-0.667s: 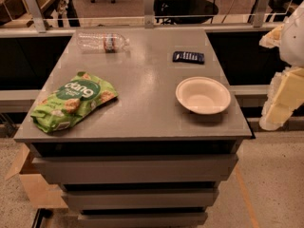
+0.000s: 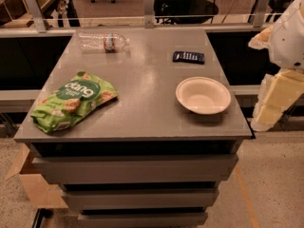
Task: Move paper bowl near green rice chip bag
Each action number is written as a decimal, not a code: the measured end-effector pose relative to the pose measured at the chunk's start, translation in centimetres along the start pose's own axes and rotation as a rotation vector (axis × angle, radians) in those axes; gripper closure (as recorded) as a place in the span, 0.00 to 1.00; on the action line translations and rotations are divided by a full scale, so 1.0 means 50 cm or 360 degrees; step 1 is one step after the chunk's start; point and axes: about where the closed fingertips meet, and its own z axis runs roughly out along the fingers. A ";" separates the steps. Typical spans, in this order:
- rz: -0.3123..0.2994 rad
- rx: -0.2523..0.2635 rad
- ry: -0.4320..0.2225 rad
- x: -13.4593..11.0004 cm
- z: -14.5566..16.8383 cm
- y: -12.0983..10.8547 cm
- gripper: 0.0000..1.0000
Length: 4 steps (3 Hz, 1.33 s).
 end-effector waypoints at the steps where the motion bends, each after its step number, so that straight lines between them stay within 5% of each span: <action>1: -0.0097 -0.0025 -0.0059 -0.048 0.040 0.016 0.00; 2: -0.0168 -0.0062 -0.0106 -0.097 0.103 0.034 0.00; 4: -0.0167 -0.0189 -0.0128 -0.118 0.238 0.046 0.00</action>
Offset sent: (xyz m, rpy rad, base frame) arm 0.0193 0.0958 -0.0802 0.0570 0.0280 0.1911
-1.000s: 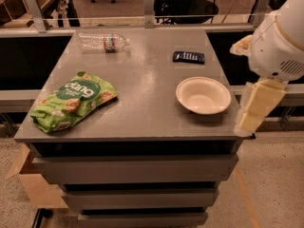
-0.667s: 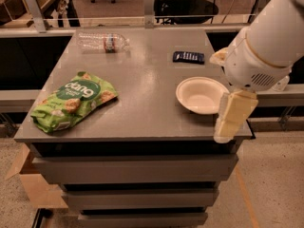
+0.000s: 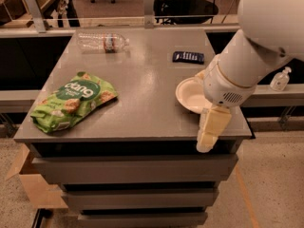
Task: Move paper bowl near green rice chip bag
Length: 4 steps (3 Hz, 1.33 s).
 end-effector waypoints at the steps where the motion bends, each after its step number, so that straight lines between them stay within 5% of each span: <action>1: 0.0011 -0.0071 0.0014 0.010 0.054 -0.003 0.00; 4: 0.0034 -0.0139 -0.0013 0.025 0.098 -0.023 0.64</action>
Offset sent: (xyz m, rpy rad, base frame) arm 0.0184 0.0037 -0.0709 -0.0070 0.1312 0.0038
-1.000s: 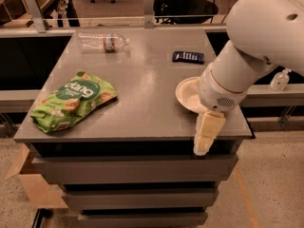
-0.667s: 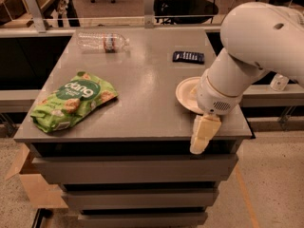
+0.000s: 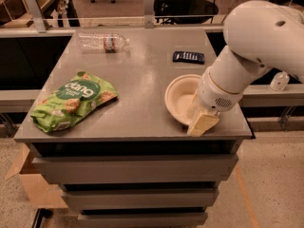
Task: Move paper bowl near green rice chip bag
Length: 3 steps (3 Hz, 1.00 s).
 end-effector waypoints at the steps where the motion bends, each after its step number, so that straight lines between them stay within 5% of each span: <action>1: -0.0033 0.0049 -0.0053 -0.008 -0.044 -0.013 0.87; 2: -0.0068 0.0090 -0.0094 -0.017 -0.073 -0.020 1.00; 3: -0.0129 0.0171 -0.0152 -0.039 -0.111 -0.020 1.00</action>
Offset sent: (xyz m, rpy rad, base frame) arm 0.0088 -0.0050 0.0574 0.0761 -0.1131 0.0473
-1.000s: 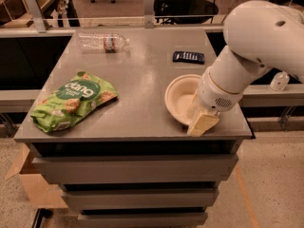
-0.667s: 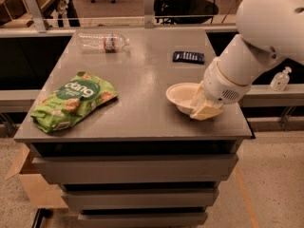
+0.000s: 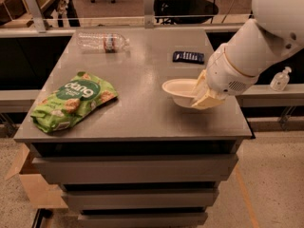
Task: Move paper bowl near green rice chip bag
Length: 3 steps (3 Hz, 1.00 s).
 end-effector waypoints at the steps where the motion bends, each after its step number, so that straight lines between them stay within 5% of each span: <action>1: -0.0028 0.0005 -0.0008 -0.011 0.000 0.000 1.00; 3: -0.0519 0.0033 -0.0165 -0.221 0.007 0.007 1.00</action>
Offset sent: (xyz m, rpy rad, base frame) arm -0.0079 0.0959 0.0426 0.0095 -0.1765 0.2890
